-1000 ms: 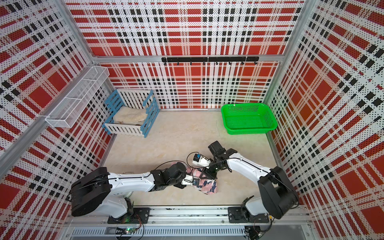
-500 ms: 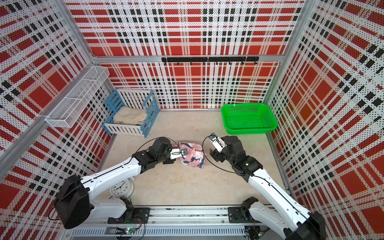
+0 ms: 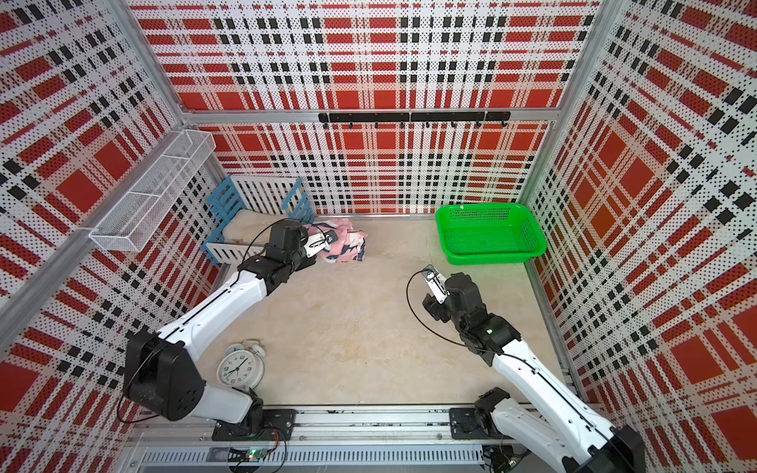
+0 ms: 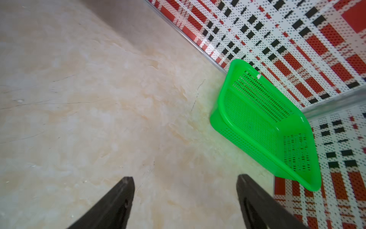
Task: Roll up the shorts
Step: Pick up the shorts from the center of the board, then place the shorts in the bin.
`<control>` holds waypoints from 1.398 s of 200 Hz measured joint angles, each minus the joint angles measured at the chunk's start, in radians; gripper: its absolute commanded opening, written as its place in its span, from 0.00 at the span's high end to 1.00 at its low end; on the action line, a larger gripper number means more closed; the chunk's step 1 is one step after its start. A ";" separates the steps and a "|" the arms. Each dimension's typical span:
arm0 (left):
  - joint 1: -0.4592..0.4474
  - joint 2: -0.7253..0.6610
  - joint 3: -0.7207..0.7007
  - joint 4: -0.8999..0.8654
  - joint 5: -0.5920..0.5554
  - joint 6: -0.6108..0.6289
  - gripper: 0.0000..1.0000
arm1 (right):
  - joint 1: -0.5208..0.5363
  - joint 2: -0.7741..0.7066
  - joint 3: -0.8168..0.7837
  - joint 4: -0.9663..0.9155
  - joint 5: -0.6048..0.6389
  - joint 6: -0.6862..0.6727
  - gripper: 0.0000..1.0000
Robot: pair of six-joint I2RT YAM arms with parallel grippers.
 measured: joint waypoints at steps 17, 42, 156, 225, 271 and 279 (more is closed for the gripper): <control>-0.069 0.086 0.111 0.008 0.005 -0.063 1.00 | -0.064 -0.011 0.007 -0.006 0.034 0.035 0.11; -0.161 0.219 0.264 0.024 0.035 -0.177 1.00 | -0.194 -0.011 0.059 -0.027 -0.015 0.117 0.12; -0.409 0.396 0.335 -0.040 0.155 -0.130 1.00 | -0.238 0.160 0.417 -0.232 -0.621 -0.086 0.09; -0.384 0.236 0.189 -0.078 0.256 -0.037 1.00 | -0.214 0.315 0.492 -0.300 -0.827 -0.377 0.03; -0.384 0.161 0.168 -0.063 0.317 -0.040 1.00 | -0.165 0.363 0.417 -0.222 -0.890 -0.380 0.05; -0.384 0.154 0.163 -0.062 0.327 -0.040 1.00 | -0.159 0.374 0.406 -0.208 -0.890 -0.378 0.12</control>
